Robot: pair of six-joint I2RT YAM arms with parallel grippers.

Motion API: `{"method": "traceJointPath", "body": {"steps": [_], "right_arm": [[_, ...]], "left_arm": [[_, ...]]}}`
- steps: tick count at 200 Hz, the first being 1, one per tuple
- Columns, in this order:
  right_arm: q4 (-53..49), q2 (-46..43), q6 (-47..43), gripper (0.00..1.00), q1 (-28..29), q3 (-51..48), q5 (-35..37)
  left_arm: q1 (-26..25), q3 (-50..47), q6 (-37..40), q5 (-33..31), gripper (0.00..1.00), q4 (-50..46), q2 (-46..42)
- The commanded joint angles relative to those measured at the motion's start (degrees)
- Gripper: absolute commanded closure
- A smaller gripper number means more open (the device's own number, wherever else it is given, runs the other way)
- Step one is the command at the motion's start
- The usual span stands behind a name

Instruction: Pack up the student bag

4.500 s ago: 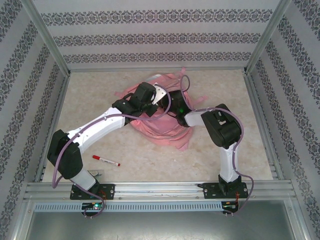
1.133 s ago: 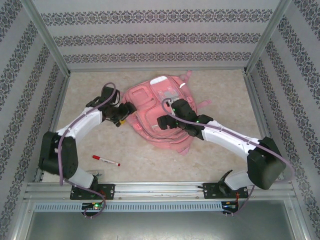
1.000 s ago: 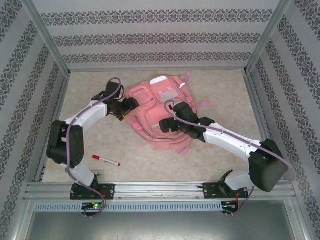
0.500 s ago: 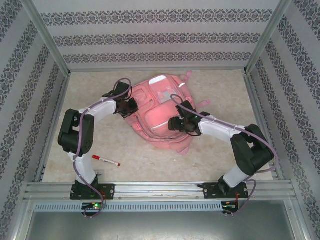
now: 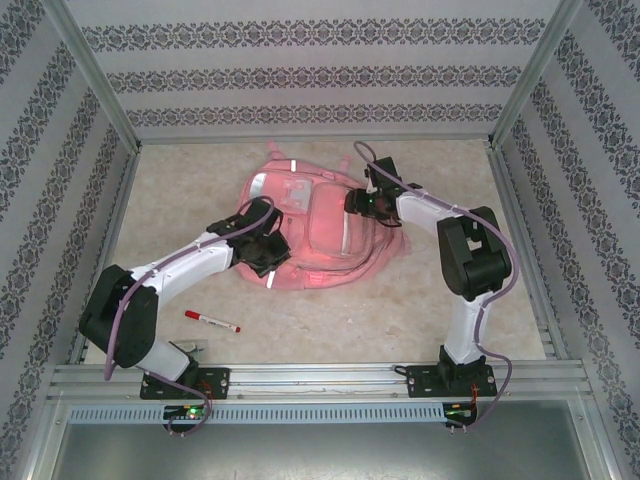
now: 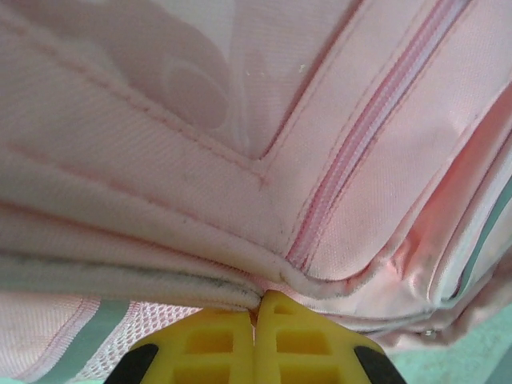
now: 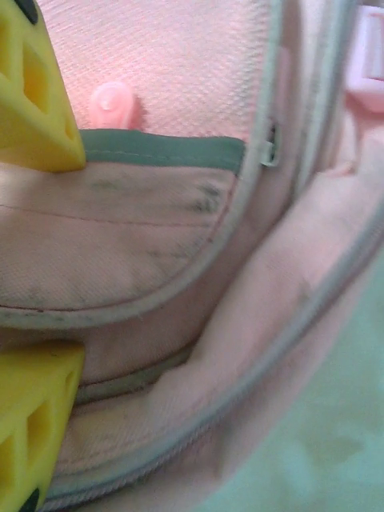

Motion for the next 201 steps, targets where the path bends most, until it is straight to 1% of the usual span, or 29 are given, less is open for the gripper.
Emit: {"method": "traceJointPath", "body": {"steps": [1,19,28,43,55,68,88,103,115,122,129,146,156,168,183,201], "right_arm": [[-1.81,-1.86,3.12,0.34,-0.18,1.40,0.57],[-5.09,-8.57,8.73,0.30,-0.18,-2.11,2.23],[-6.69,-12.84,11.84,0.30,0.11,-5.22,2.44],[-9.17,-20.40,14.62,0.30,1.76,-10.97,1.66],[-12.24,-26.21,16.86,0.31,4.76,-14.95,2.20],[-13.91,-31.50,20.25,0.34,9.77,-19.08,1.66],[-10.18,-35.80,28.61,0.40,18.00,-24.76,-0.72],[-4.28,-36.01,34.51,0.45,23.56,-27.95,0.72],[2.23,-34.40,37.97,0.48,27.07,-29.86,2.42],[7.06,-32.92,39.62,0.49,28.30,-30.74,1.94],[10.99,-31.26,41.02,0.53,29.23,-31.36,1.64],[18.06,-27.28,42.65,0.54,30.72,-30.58,1.13],[17.44,-25.13,42.13,0.54,31.21,-28.47,0.67],[14.56,-23.22,40.88,0.52,32.40,-25.72,2.29],[11.24,-21.74,40.86,0.52,34.27,-24.17,6.33],[7.13,-20.24,40.87,0.53,36.05,-22.77,11.32]], "left_arm": [[-1.73,-2.10,-10.55,1.64,1.00,2.83,-2.04],[-1.70,-1.86,-12.26,-0.93,1.00,2.75,-2.70],[-1.74,-1.70,-13.30,-1.66,1.00,2.90,-3.06],[-1.74,-1.29,-15.17,-2.17,1.00,3.24,-3.75],[-1.81,-0.85,-16.61,-2.07,1.00,3.59,-4.01],[-1.87,-0.12,-17.67,-1.25,1.00,4.14,-3.89],[-2.13,1.32,-18.41,-0.54,1.00,4.34,-3.36],[-2.31,2.13,-18.98,-1.02,1.00,4.14,-3.03],[-2.34,2.21,-19.69,-0.84,1.00,4.62,-2.76],[-2.40,2.06,-20.31,-0.42,1.00,5.41,-2.62],[-2.48,1.94,-20.92,0.07,1.00,6.30,-2.55],[-2.79,1.70,-21.84,0.54,1.00,7.01,-2.45],[-2.90,1.57,-21.95,0.46,1.00,6.73,-2.45],[-3.05,1.08,-22.47,0.12,1.00,6.93,-2.83],[-3.23,0.21,-23.50,-0.24,1.00,7.83,-3.30],[-3.23,-0.43,-24.13,-0.20,1.00,8.93,-3.51]]}}
